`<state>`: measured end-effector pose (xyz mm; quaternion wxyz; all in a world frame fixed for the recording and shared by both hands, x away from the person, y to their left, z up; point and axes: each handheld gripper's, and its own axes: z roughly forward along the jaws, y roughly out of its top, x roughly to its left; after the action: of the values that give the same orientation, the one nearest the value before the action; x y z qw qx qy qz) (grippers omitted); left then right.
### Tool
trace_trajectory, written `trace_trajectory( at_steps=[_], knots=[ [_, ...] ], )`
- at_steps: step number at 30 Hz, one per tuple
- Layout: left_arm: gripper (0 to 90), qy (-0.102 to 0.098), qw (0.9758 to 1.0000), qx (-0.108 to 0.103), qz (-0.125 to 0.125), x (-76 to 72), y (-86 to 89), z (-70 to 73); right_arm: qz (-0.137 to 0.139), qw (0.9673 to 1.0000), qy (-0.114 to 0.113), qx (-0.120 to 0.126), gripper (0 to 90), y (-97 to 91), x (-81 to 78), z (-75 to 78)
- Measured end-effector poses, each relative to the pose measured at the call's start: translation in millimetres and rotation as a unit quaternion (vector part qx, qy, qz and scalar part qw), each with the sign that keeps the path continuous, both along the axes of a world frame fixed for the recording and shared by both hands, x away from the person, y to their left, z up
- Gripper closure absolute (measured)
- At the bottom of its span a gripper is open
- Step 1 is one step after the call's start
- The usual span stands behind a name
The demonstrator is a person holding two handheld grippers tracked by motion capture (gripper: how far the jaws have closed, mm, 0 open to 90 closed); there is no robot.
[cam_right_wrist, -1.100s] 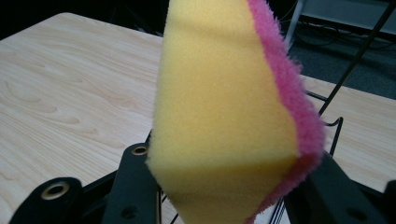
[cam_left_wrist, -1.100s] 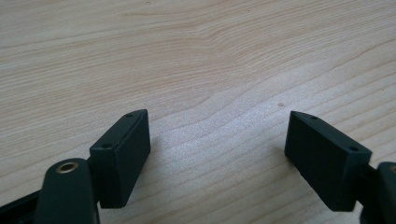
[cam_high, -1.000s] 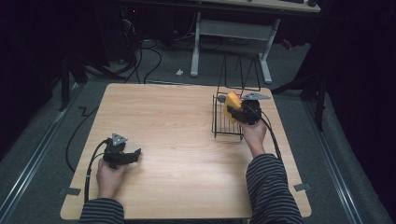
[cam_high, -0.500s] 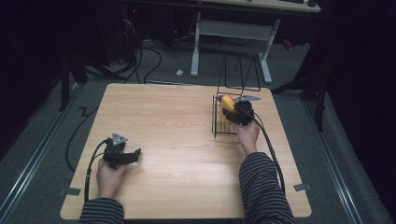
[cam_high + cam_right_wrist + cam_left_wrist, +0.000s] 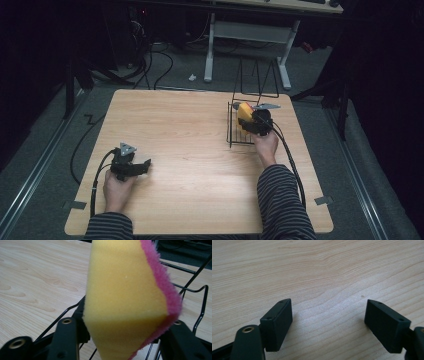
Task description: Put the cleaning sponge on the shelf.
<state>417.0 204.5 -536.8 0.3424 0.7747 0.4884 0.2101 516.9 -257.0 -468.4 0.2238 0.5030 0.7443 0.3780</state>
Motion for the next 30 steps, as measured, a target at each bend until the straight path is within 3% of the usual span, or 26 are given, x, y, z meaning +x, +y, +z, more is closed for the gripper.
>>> trace_trajectory(
  at_steps=[7,12,16,22,26,30],
  knots=[
    [22.9,0.001,1.0,0.0,-0.001,0.0,0.1,0.1,-0.001,0.9998,-0.004,0.02,33.4,-4.0,-3.4,2.9],
    [23.0,0.0,1.0,0.0,0.0,-0.1,-0.1,0.0,-0.002,0.9998,-0.004,0.018,27.1,-8.3,-10.2,7.7],
    [22.9,0.0,1.0,0.0,0.0,-0.1,-0.1,0.0,-0.001,0.9995,-0.008,0.031,23.1,-9.2,-15.8,14.8],
    [22.9,0.0,1.0,0.0,0.0,-0.1,-0.1,0.0,0.002,0.9995,-0.012,0.029,21.4,-9.8,-23.7,21.4],
    [22.9,0.0,1.0,0.0,0.0,-0.2,-0.2,0.0,-0.008,0.9984,-0.019,0.053,21.4,-17.9,-31.7,23.1],
    [22.9,0.0,1.0,0.0,0.0,-0.2,-0.2,0.0,-0.007,0.998,-0.032,0.055,22.7,-23.6,-41.8,30.4]
  ],
)
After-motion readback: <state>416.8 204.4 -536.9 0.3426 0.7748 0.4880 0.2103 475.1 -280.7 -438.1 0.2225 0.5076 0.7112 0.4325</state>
